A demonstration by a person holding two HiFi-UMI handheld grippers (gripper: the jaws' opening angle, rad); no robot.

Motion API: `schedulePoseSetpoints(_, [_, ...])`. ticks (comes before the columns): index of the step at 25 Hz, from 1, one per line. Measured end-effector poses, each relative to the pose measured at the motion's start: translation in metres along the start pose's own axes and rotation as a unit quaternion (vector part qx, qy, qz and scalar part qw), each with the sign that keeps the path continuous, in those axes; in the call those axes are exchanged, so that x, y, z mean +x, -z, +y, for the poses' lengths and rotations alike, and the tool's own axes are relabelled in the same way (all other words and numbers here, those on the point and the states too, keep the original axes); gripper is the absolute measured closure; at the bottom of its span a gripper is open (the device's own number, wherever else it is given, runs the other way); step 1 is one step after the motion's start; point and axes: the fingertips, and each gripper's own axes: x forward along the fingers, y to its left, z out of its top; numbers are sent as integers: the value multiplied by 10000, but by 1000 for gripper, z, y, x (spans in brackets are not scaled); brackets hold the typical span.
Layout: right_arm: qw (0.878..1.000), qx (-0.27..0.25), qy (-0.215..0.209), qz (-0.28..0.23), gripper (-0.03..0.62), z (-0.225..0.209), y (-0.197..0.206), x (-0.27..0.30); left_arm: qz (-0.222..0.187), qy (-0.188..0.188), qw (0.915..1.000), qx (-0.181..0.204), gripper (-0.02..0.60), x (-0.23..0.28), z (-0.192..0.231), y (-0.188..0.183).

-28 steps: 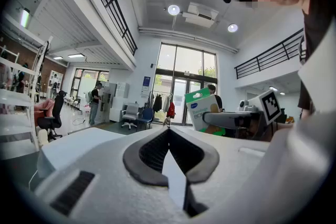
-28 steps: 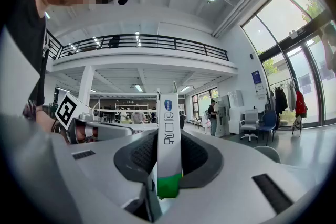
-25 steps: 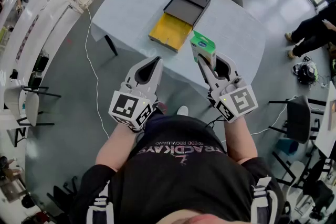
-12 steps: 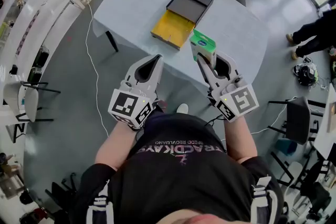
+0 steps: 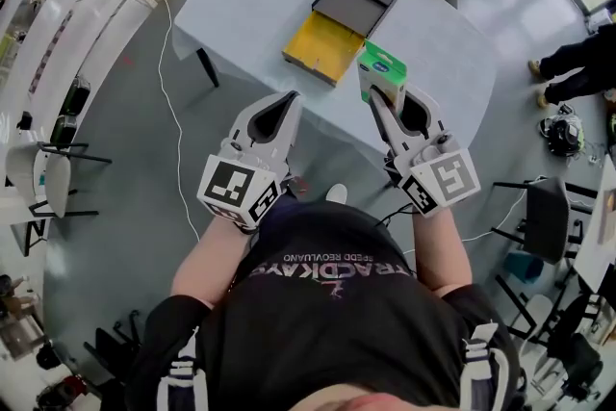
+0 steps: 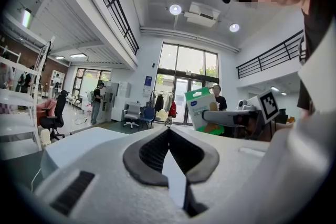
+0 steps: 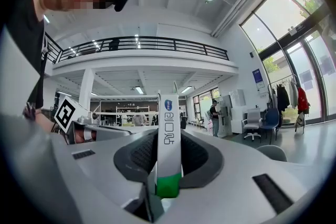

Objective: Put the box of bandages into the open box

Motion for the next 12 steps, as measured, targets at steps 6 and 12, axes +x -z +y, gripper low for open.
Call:
schedulePoseSetpoints(6, [9999, 35, 121, 39, 503, 1, 2, 17, 21, 142, 9999, 42, 566, 5, 18, -4])
schedulePoseSetpoints(12, [9994, 70, 326, 97, 503, 0, 2, 41, 16, 413, 9991, 88, 566, 13, 39, -8])
